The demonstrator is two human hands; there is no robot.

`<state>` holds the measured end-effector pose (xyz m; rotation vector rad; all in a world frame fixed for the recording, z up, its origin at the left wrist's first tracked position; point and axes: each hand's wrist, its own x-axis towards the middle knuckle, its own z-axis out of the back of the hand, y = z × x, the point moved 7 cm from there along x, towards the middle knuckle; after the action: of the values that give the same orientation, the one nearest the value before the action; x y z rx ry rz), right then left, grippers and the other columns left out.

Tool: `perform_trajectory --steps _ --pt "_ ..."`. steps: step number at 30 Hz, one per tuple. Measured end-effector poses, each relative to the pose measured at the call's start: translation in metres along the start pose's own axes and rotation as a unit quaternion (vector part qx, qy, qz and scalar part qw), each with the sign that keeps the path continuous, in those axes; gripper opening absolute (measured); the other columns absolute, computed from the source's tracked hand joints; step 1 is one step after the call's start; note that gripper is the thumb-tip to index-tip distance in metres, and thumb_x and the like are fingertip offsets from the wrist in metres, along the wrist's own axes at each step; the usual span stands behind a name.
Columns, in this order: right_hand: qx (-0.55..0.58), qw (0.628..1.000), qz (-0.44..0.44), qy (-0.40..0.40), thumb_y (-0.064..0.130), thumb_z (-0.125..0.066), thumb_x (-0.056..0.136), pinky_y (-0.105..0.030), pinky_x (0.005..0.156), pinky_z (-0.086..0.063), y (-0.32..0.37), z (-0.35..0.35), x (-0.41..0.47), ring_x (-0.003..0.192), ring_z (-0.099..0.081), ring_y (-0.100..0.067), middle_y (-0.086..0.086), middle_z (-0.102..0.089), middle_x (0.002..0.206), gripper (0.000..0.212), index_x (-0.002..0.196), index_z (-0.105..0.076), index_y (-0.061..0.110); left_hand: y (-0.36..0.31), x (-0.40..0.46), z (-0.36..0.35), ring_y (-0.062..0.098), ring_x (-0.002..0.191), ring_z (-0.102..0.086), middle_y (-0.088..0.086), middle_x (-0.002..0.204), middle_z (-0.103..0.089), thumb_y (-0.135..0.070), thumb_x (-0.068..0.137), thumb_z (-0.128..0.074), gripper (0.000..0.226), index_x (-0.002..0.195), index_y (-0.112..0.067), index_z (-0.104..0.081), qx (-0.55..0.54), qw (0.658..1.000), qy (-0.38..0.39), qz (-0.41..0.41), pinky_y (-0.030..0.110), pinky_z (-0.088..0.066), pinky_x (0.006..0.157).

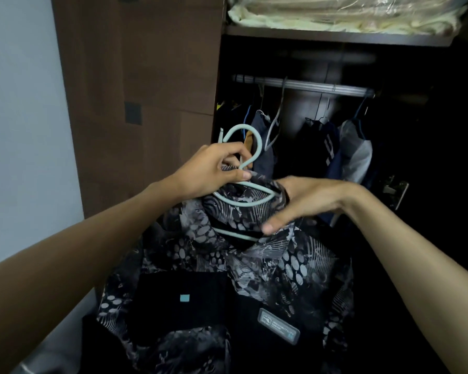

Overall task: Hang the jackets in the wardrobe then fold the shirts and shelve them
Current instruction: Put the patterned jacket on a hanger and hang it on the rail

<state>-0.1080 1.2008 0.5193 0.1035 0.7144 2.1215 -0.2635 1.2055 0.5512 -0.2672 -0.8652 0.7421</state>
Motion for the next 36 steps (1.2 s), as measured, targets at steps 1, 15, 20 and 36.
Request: perform_trajectory --steps 1,15,20,36 --pt "0.003 1.000 -0.004 0.016 0.018 -0.088 0.076 -0.023 0.100 -0.053 -0.008 -0.004 -0.004 0.109 -0.071 -0.005 0.009 -0.076 0.115 0.053 0.124 -0.067 0.020 0.002 0.001 -0.001 0.000 0.086 -0.072 -0.002 0.082 -0.077 -0.023 0.091 -0.073 0.018 0.103 -0.013 -0.065 -0.005 1.000 0.003 -0.001 0.012 -0.050 0.081" --pt "0.178 0.976 -0.105 -0.070 0.016 -0.073 0.091 -0.026 0.094 -0.057 -0.012 -0.009 -0.084 0.111 -0.072 -0.014 0.003 -0.076 0.119 0.037 0.126 -0.067 0.021 -0.048 0.043 -0.037 0.007 0.094 -0.073 0.007 0.096 -0.077 -0.010 0.092 -0.071 0.021 0.110 -0.001 -0.066 -0.122 0.983 0.102 -0.088 0.019 -0.055 0.083" --pt "0.269 0.927 -0.122 -0.233 0.022 -0.072 0.093 -0.034 0.096 -0.057 -0.021 -0.024 -0.107 0.103 -0.075 -0.022 -0.006 -0.079 0.110 0.030 0.121 -0.071 0.012 -0.057 0.051 -0.067 0.011 0.097 -0.074 0.006 0.100 -0.077 -0.015 0.092 -0.072 0.023 0.111 -0.005 -0.068 -0.140 0.975 0.116 -0.125 0.031 -0.058 0.092" --pt "0.336 0.782 -0.116 -0.512 0.015 -0.066 0.098 -0.023 0.073 -0.060 -0.026 -0.038 -0.170 0.082 -0.078 -0.015 -0.005 -0.081 0.091 0.013 0.101 -0.076 0.009 -0.028 0.079 -0.101 -0.003 0.077 -0.063 -0.011 0.087 -0.070 -0.049 0.085 -0.071 0.027 0.099 -0.026 -0.070 -0.091 0.991 0.049 -0.085 0.014 -0.048 0.074"
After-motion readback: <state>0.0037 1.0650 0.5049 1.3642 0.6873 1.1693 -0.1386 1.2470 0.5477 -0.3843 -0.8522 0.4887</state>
